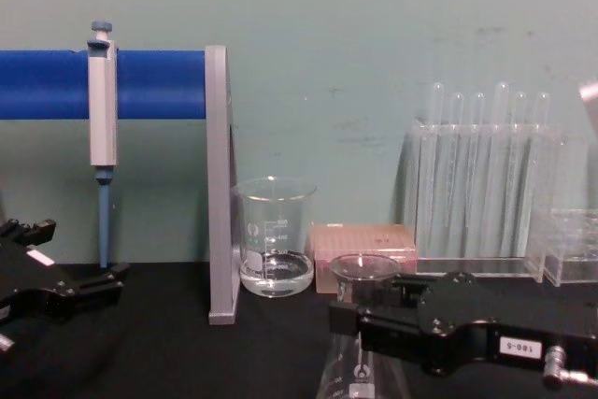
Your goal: Grasp the erlenmeyer flask with one hand, shake it three times, then place it back.
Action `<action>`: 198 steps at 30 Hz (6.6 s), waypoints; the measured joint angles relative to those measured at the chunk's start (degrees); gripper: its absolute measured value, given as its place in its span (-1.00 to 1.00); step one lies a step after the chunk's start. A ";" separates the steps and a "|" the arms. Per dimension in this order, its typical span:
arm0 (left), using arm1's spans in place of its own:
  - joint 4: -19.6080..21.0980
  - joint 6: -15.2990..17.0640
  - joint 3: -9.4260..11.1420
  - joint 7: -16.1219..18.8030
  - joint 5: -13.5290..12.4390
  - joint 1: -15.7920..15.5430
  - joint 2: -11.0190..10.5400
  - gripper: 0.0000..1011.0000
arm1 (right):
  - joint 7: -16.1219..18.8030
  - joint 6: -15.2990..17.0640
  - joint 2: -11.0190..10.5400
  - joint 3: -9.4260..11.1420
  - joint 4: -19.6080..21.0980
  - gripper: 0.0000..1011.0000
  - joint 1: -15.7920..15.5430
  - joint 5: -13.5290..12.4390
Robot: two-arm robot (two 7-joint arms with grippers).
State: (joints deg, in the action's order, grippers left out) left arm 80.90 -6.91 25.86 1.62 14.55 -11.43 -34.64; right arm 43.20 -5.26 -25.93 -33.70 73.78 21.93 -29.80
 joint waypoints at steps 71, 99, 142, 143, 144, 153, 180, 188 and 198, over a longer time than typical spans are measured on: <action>0.00 0.00 0.00 0.00 0.00 0.00 0.00 0.98 | -0.28 0.92 -1.88 0.49 1.67 0.98 -1.28 -0.17; -0.01 0.00 0.00 0.00 0.00 0.00 0.00 0.98 | -16.58 3.48 -7.78 12.49 12.11 0.98 -12.93 -3.75; -0.01 0.00 0.00 0.00 0.00 0.00 0.00 0.98 | -32.13 8.36 3.86 17.76 5.76 0.98 -12.07 7.15; -0.01 0.00 0.00 0.00 0.00 0.00 0.00 0.98 | -32.13 8.36 3.86 17.76 5.76 0.98 -12.07 7.15; -0.01 0.00 0.00 0.00 0.00 0.00 0.00 0.98 | -31.74 8.71 3.95 17.87 5.68 0.98 -11.93 7.18; -0.01 0.00 0.00 0.00 0.00 0.00 0.00 0.98 | -31.37 9.02 3.99 17.97 5.58 0.98 -11.84 7.20; -0.01 0.00 0.00 0.00 0.00 0.00 0.00 0.98 | -31.67 8.76 3.92 17.87 5.67 0.98 -11.94 7.19; -0.01 0.00 0.00 0.00 0.00 0.00 0.00 0.98 | -31.67 8.73 3.92 17.87 5.68 0.98 -11.94 7.19; 0.00 0.00 0.00 0.00 0.00 0.00 0.00 0.98 | -31.67 8.73 3.92 17.87 5.68 0.98 -11.94 7.19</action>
State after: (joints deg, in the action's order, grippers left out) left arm 80.90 -6.91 25.86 1.62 14.55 -11.43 -34.64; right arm 11.53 3.47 -22.02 -15.83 79.46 10.00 -22.61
